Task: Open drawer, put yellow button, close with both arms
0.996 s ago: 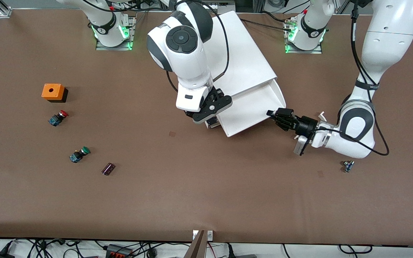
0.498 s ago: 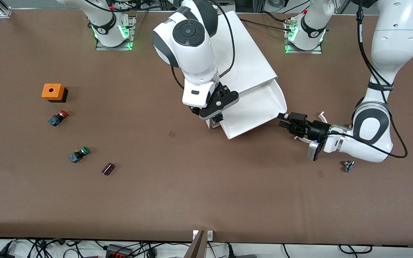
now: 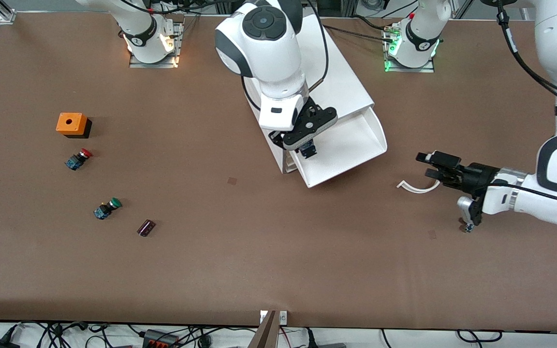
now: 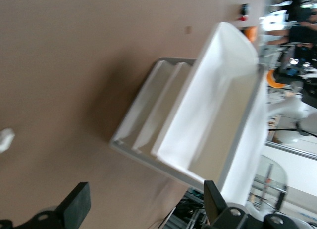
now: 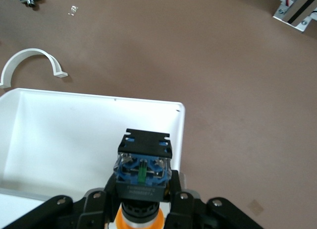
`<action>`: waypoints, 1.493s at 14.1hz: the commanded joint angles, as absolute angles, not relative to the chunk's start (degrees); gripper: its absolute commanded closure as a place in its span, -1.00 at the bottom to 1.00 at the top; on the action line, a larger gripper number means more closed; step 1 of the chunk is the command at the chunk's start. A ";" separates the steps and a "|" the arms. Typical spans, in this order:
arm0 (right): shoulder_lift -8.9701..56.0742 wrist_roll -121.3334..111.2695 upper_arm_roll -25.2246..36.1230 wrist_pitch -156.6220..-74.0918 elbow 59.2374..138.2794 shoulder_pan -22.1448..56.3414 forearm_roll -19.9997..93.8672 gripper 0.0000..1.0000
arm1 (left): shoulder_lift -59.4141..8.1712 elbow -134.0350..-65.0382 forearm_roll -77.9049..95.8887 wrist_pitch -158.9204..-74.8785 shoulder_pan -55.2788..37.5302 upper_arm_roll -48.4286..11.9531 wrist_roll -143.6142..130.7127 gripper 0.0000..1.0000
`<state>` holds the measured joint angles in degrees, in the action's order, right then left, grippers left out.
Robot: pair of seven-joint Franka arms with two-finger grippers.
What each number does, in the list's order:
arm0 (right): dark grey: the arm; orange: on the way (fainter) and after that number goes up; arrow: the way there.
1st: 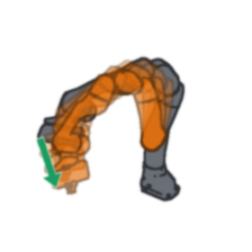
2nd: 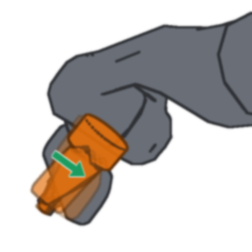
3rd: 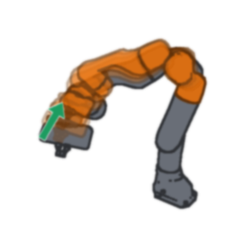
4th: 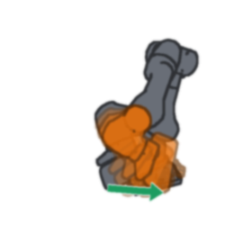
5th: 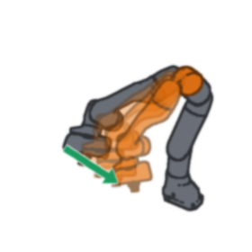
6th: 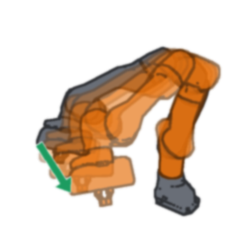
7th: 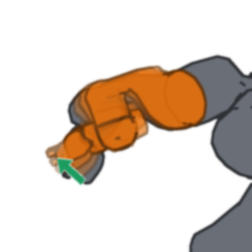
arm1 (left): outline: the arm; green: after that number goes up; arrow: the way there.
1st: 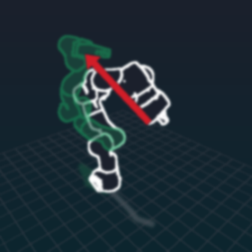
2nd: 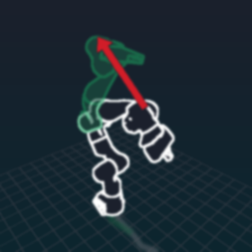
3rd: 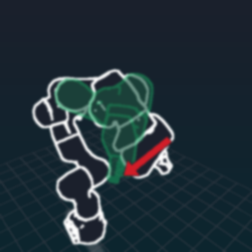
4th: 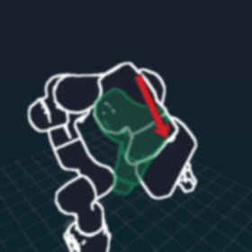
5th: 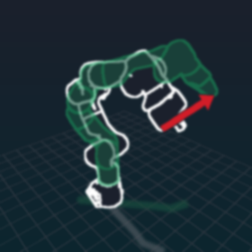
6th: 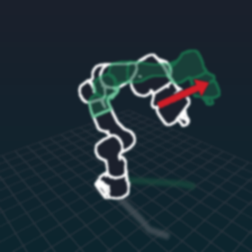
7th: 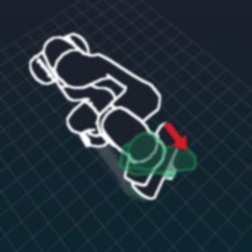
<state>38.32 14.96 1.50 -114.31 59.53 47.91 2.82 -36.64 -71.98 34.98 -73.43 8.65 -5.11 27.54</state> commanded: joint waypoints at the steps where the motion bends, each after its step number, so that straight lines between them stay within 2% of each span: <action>1: 42.09 19.85 2.02 -117.67 57.48 50.00 2.20 1.00 | -34.72 -69.35 25.52 -72.77 8.44 -5.10 24.17 -1.00; 6: 45.17 23.72 1.76 -120.84 54.49 50.71 2.20 1.00 | -32.26 -64.34 4.00 -74.00 7.74 -5.53 22.41 -1.00; 8: 46.14 24.17 1.67 -122.33 54.49 51.50 2.20 1.00 | -32.17 -60.31 -0.68 -74.18 6.69 -5.54 22.41 -1.00; 13: 48.43 26.54 2.28 -123.66 54.49 54.40 2.11 1.00 | -31.12 -55.73 -6.41 -74.53 5.89 -5.28 22.24 -1.00; 15: 48.43 26.46 2.29 -123.66 54.49 54.40 2.11 1.00 | -30.41 -53.53 -6.50 -77.59 6.33 -5.18 18.83 -1.00; 21: 48.43 26.19 3.95 -122.44 54.49 54.40 2.02 1.00 | -29.97 -54.05 -6.68 -77.52 5.54 -5.45 3.61 -1.00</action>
<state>47.54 25.13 3.09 -123.82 56.61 54.09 2.82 -30.43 -54.07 -5.46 -77.49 5.63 -5.24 6.27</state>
